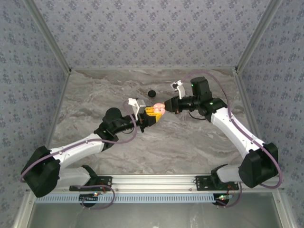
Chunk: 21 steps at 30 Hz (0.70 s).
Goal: Insert wireless bluetooth earbuds into charging case
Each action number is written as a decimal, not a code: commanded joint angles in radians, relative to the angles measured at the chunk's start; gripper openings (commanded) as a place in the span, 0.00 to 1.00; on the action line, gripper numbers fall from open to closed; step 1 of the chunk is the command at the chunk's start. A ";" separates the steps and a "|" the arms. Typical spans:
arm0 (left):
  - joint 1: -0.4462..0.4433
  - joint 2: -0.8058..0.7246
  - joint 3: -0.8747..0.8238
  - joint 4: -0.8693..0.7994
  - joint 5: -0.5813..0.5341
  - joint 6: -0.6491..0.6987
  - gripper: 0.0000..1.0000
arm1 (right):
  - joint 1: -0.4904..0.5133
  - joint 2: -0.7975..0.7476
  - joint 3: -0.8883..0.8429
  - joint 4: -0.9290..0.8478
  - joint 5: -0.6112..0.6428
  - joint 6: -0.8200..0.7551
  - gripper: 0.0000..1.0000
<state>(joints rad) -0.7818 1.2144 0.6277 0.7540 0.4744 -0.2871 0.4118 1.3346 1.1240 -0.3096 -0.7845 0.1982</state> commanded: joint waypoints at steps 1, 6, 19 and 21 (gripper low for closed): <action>-0.008 0.012 0.041 0.062 0.036 -0.018 0.15 | -0.005 0.005 -0.003 0.025 -0.070 0.013 0.14; -0.007 0.022 0.050 0.047 0.035 -0.019 0.15 | -0.002 -0.001 -0.003 0.029 -0.108 0.007 0.14; -0.006 0.038 0.049 0.002 -0.015 -0.017 0.15 | 0.000 -0.062 -0.014 0.040 -0.139 -0.006 0.14; -0.006 0.038 0.047 -0.005 -0.027 -0.018 0.15 | 0.000 -0.069 -0.016 0.042 -0.138 -0.007 0.14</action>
<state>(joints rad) -0.7872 1.2400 0.6426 0.7551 0.4854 -0.2977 0.4053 1.3045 1.1152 -0.2790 -0.8646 0.1974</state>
